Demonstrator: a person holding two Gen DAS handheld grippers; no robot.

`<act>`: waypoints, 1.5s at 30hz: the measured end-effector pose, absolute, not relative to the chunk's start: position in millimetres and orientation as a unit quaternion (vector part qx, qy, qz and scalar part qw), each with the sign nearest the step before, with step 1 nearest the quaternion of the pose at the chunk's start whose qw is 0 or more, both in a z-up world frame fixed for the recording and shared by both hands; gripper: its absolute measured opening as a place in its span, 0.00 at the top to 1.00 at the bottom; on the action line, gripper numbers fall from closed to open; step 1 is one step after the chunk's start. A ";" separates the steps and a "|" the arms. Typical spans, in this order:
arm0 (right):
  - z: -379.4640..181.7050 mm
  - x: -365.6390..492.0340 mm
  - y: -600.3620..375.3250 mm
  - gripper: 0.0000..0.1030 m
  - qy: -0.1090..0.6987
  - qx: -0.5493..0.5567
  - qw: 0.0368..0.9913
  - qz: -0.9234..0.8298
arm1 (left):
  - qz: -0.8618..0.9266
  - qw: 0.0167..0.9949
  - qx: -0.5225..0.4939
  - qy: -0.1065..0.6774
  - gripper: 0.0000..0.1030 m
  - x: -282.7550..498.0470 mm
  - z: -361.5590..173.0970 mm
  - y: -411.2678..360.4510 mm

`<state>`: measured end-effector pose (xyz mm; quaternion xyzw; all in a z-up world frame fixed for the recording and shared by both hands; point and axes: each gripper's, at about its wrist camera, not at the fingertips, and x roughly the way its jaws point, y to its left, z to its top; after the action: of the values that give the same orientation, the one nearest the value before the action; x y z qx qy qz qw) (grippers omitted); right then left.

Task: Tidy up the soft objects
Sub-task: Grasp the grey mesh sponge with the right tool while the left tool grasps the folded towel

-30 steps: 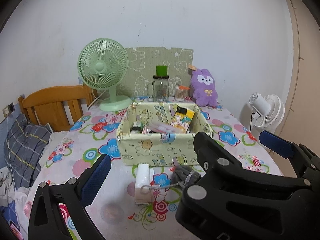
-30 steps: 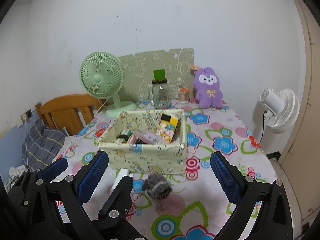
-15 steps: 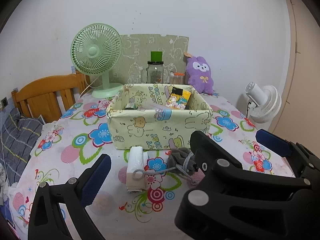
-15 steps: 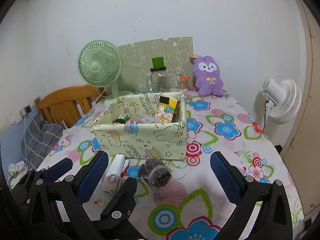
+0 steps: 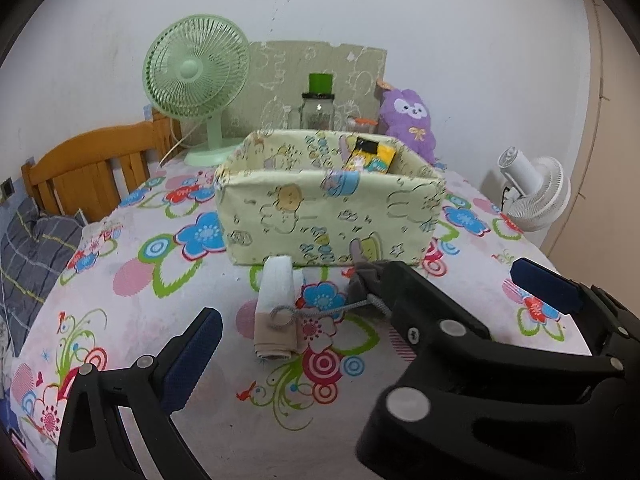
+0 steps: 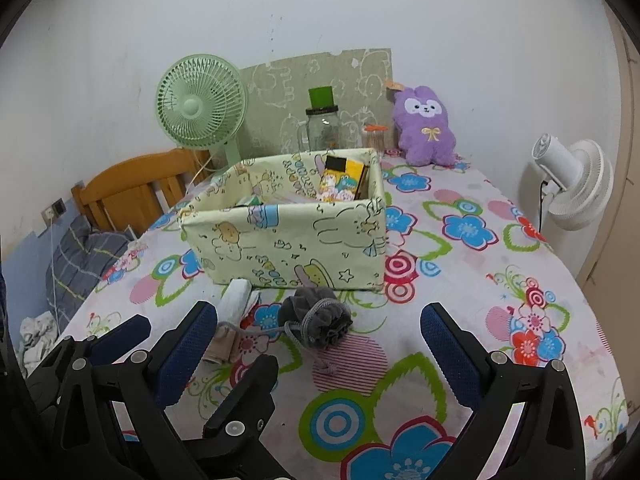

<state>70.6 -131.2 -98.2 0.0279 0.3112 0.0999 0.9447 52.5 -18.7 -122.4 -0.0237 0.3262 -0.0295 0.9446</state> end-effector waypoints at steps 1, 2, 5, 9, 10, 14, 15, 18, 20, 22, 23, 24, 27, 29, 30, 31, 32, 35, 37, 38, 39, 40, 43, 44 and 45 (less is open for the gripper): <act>-99.8 71.8 -130.7 0.00 0.314 0.029 0.944 0.100 | -0.026 0.944 -0.025 0.329 0.01 54.2 -124.3 -17.4; -102.1 73.5 -129.8 0.00 0.317 0.029 0.943 0.101 | -0.024 0.942 -0.025 0.333 0.01 55.9 -126.4 -15.6; -106.9 77.0 -126.8 0.00 0.322 0.026 0.941 0.102 | -0.023 0.940 -0.026 0.340 0.01 59.9 -131.3 -11.7; -114.4 82.9 -120.5 0.00 0.333 0.021 0.937 0.103 | -0.023 0.939 -0.013 0.344 0.01 63.2 -136.0 -9.6; -116.3 84.6 -119.5 0.00 0.336 0.021 0.936 0.103 | -0.023 0.938 -0.010 0.346 0.01 64.6 -137.5 -8.9; -123.1 92.2 -115.2 0.00 0.348 0.016 0.932 0.101 | -0.017 0.932 -0.001 0.361 0.01 72.5 -143.0 -5.0; -124.2 93.7 -114.8 0.00 0.350 0.015 0.931 0.100 | -0.014 0.931 0.001 0.364 0.01 74.5 -144.3 -4.1; -128.0 99.5 -112.1 0.00 0.358 0.014 0.928 0.101 | -0.011 0.928 0.004 0.373 0.01 79.5 -147.8 -0.7; -130.1 103.8 -109.8 0.00 0.362 0.011 0.927 0.100 | -0.009 0.925 0.005 0.379 0.01 82.4 -149.9 1.2; -131.8 108.1 -107.2 0.01 0.367 0.007 0.925 0.098 | -0.007 0.923 0.010 0.385 0.01 86.1 -152.0 2.4; -133.1 110.8 -105.5 0.02 0.371 0.005 0.923 0.099 | -0.007 0.922 0.012 0.386 0.01 87.2 -152.9 2.5; -134.0 112.4 -104.2 0.06 0.375 0.003 0.921 0.102 | -0.007 0.922 0.014 0.387 0.01 88.0 -153.5 2.5; -139.1 119.5 -99.6 0.08 0.387 -0.001 0.916 0.106 | -0.011 0.920 0.019 0.391 0.01 91.7 -154.9 3.6; -141.5 123.0 -97.6 0.08 0.391 -0.002 0.914 0.109 | -0.011 0.919 0.021 0.393 0.01 93.8 -155.6 4.3; -142.0 124.2 -96.8 0.09 0.393 -0.002 0.913 0.109 | -0.011 0.919 0.020 0.394 0.01 95.0 -156.2 5.1; -143.2 126.5 -95.9 0.09 0.396 -0.003 0.912 0.108 | -0.011 0.918 0.019 0.397 0.01 96.6 -157.2 6.2; -144.3 128.5 -95.3 0.10 0.398 -0.003 0.911 0.107 | -0.011 0.917 0.019 0.399 0.01 97.8 -157.9 6.6; -149.0 136.0 -95.4 0.14 0.410 -0.001 0.906 0.102 | -0.010 0.914 0.014 0.406 0.01 101.4 -159.5 9.7; -152.5 140.1 -96.0 0.19 0.420 0.003 0.902 0.098 | -0.011 0.912 0.012 0.409 0.01 103.1 -160.3 11.1; -154.3 142.1 -96.9 0.20 0.425 0.005 0.900 0.097 | -0.012 0.911 0.012 0.412 0.01 104.0 -161.1 11.3; -156.4 143.8 -97.6 0.23 0.430 0.008 0.897 0.096 | -0.014 0.909 0.012 0.417 0.01 105.0 -162.2 10.9; -157.4 145.0 -98.1 0.26 0.433 0.008 0.897 0.092 | -0.015 0.908 0.013 0.418 0.01 105.4 -162.8 10.5; -157.6 146.3 -97.6 0.32 0.431 0.001 0.898 0.084 | -0.017 0.908 0.016 0.419 0.01 106.3 -163.3 8.3; -157.7 146.2 -97.7 0.33 0.430 -0.001 0.899 0.081 | -0.017 0.906 0.017 0.422 0.01 107.1 -164.1 7.5; -158.0 145.7 -98.4 0.39 0.429 -0.004 0.900 0.076 | -0.016 0.906 0.018 0.422 0.01 107.5 -164.5 7.4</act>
<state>145.7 -98.4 -158.0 -0.0036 0.4294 0.0762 0.8999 107.5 7.4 -164.5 0.0179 0.4219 -0.0163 0.9063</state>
